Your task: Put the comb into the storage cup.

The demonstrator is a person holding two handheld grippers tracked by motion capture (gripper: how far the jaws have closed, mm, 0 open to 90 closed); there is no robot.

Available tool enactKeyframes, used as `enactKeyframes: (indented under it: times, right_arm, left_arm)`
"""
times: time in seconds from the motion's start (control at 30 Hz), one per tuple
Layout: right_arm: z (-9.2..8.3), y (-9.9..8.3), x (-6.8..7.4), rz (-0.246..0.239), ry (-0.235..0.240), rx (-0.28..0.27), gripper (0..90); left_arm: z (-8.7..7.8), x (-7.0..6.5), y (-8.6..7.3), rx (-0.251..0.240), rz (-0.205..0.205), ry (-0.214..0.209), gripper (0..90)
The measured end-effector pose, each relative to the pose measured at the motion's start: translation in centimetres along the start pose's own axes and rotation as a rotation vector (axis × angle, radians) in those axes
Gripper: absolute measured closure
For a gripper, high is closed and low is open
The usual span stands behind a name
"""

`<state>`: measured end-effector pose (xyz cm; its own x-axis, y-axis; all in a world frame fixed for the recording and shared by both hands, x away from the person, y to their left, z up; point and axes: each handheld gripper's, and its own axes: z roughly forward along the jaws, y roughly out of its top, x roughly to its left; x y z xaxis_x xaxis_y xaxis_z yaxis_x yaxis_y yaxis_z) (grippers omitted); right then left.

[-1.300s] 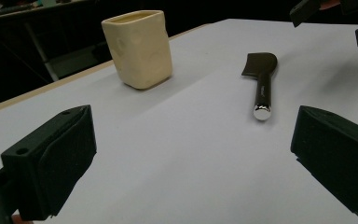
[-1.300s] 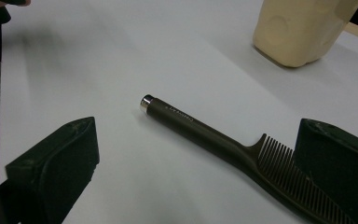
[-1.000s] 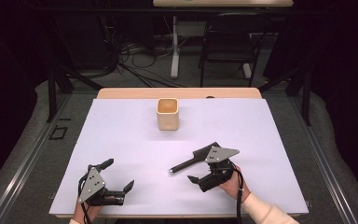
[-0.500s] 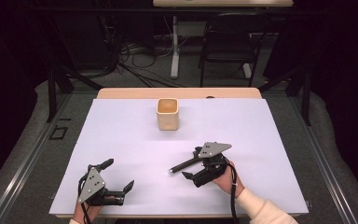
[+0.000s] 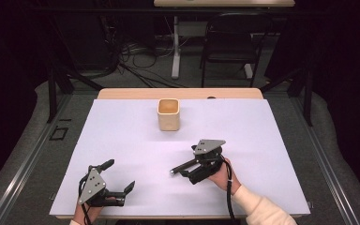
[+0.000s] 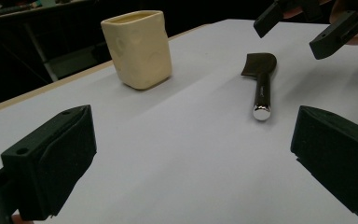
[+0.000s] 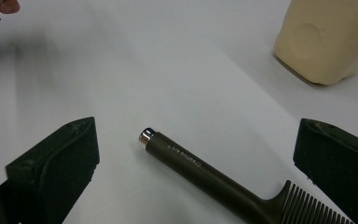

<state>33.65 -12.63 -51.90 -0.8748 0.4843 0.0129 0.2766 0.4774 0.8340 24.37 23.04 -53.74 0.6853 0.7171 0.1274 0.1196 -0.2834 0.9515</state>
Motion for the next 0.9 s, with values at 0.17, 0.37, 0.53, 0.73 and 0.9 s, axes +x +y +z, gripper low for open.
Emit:
enactKeyframes:
  times: [0.17, 0.37, 0.53, 0.73, 0.9]
  right_arm:
    - [0.5, 0.1, -0.1, 0.009, 0.003, 0.010, 0.0]
    - [0.9, 0.4, -0.1, 0.009, -0.002, 0.025, 1.2]
    - [1.4, 0.6, 0.1, -0.003, -0.009, 0.040, 10.6]
    - [2.1, 0.8, 0.2, -0.020, -0.023, 0.063, 34.0]
    - [2.7, 1.0, 0.2, -0.031, -0.019, 0.075, 57.3]
  left_arm:
    - [0.0, 0.0, 0.0, 0.001, 0.000, 0.001, 0.2]
    - [0.0, 0.0, 0.0, 0.001, 0.001, 0.001, 0.2]
    - [0.0, 0.0, 0.0, 0.002, 0.001, 0.001, 0.2]
    - [0.0, 0.0, 0.0, 0.003, 0.002, 0.002, 0.2]
    - [0.0, 0.0, 0.0, 0.003, 0.002, 0.002, 0.2]
